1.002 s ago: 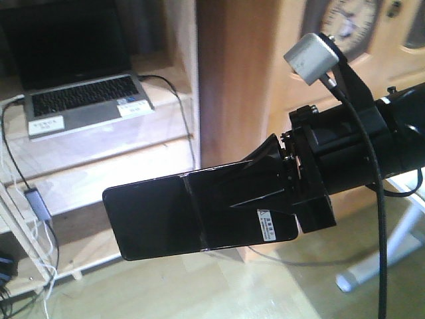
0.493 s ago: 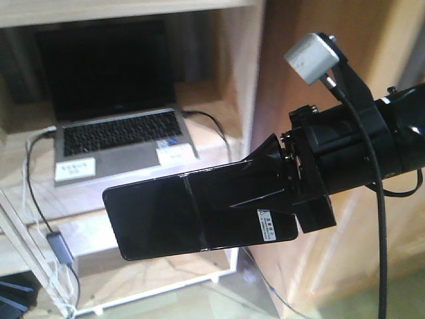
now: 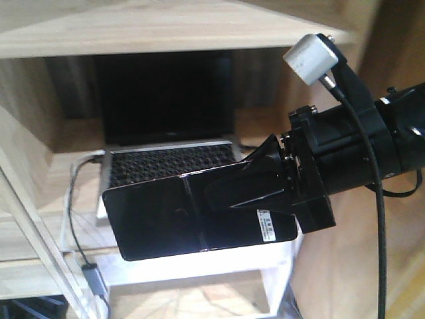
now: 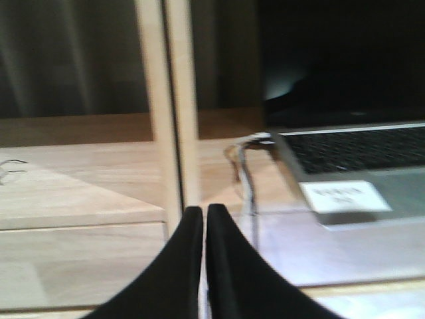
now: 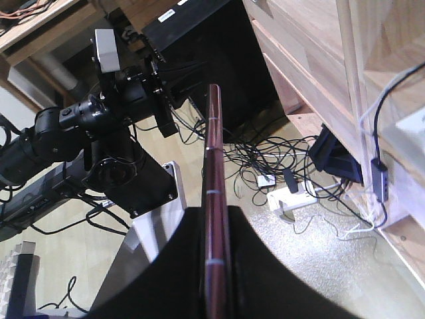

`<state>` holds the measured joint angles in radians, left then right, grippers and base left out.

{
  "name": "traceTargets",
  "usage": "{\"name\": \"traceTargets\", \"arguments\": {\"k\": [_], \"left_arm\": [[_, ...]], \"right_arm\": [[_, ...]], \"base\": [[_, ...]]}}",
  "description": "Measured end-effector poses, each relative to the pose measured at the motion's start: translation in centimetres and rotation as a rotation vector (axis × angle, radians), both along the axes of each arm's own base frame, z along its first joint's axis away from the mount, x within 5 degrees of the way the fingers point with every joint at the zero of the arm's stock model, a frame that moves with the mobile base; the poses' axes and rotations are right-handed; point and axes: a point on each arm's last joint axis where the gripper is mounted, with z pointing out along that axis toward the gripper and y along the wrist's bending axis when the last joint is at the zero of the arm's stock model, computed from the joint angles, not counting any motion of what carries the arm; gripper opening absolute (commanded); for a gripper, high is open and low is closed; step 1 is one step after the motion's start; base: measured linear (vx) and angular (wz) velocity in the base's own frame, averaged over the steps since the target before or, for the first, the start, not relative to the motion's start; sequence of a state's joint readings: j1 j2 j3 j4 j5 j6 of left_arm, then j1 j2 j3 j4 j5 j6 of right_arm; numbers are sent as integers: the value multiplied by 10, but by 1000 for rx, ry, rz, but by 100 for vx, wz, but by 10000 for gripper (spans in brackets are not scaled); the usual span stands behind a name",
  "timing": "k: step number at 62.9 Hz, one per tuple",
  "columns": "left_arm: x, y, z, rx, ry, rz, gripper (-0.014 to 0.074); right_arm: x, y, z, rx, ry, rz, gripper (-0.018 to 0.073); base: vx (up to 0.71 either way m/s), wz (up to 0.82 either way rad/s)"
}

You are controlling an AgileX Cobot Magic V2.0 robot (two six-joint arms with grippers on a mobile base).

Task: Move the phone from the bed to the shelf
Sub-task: 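Hold the phone while the base drives up to the wooden shelf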

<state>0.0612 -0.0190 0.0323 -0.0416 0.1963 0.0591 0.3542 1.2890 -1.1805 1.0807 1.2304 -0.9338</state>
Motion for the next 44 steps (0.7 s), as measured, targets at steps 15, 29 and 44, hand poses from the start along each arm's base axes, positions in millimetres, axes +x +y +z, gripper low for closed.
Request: {"name": "traceTargets", "arguments": {"k": [15, 29, 44], "left_arm": [[0, 0, 0, 0, 0, 0, 1], [0, 0, 0, 0, 0, 0, 1], [0, 0, 0, 0, 0, 0, 1]], "right_arm": [[0, 0, 0, 0, 0, 1, -2], [0, 0, 0, 0, 0, 1, -2], [0, 0, 0, 0, 0, 1, -2]], "base": [[20, 17], [16, 5], [13, 0]]}}
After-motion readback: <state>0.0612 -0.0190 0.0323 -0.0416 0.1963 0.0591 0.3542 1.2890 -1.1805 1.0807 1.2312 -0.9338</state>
